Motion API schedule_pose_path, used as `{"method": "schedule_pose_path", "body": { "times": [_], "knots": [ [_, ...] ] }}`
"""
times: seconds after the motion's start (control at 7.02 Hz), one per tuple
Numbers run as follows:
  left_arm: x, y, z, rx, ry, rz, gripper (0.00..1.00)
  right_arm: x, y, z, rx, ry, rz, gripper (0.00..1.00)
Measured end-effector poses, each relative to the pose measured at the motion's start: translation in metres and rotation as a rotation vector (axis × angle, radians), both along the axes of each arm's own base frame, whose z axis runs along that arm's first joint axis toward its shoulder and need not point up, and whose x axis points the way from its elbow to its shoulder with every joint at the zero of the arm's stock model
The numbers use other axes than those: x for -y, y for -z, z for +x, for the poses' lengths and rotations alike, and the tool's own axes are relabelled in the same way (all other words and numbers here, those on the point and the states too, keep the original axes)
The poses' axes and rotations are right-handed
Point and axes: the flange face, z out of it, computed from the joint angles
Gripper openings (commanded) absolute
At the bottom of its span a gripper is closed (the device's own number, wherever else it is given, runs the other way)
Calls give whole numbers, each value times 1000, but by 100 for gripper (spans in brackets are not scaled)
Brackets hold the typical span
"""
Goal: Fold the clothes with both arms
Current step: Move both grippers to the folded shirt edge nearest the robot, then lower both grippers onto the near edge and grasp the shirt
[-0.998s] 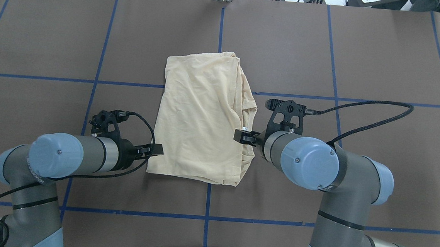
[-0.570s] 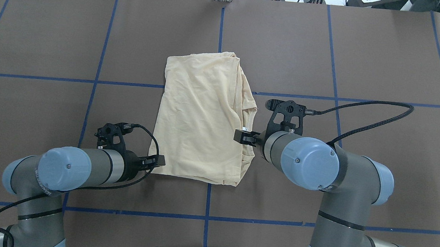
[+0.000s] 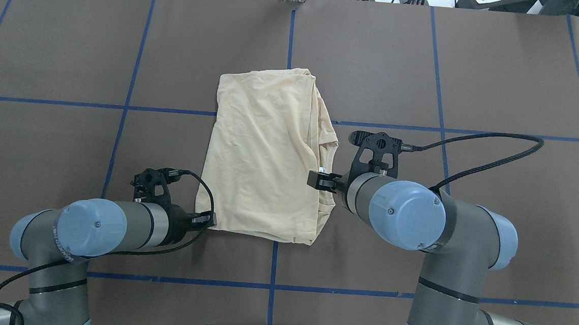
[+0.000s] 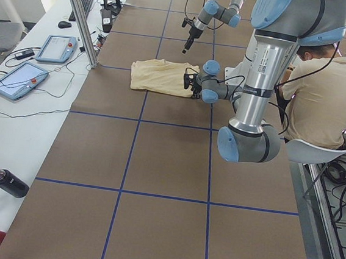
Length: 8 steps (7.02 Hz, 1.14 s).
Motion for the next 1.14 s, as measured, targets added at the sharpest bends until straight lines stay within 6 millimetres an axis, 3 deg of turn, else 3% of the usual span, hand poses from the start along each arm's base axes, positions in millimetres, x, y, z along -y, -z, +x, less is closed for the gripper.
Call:
{"method": "schedule_pose_path", "body": {
  "times": [0.43, 0.86, 1.14],
  "knots": [
    [0, 6, -3, -10, -3, 9, 0, -8, -1, -8, -1, 8, -4, 98],
    [1, 7, -4, -11, 0, 11, 0, -49, -15, -50, 15, -91, -60, 86],
    [1, 7, -5, -12, 2, 11, 0, -60, -33, -74, -10, -139, -73, 76]
  ]
}}
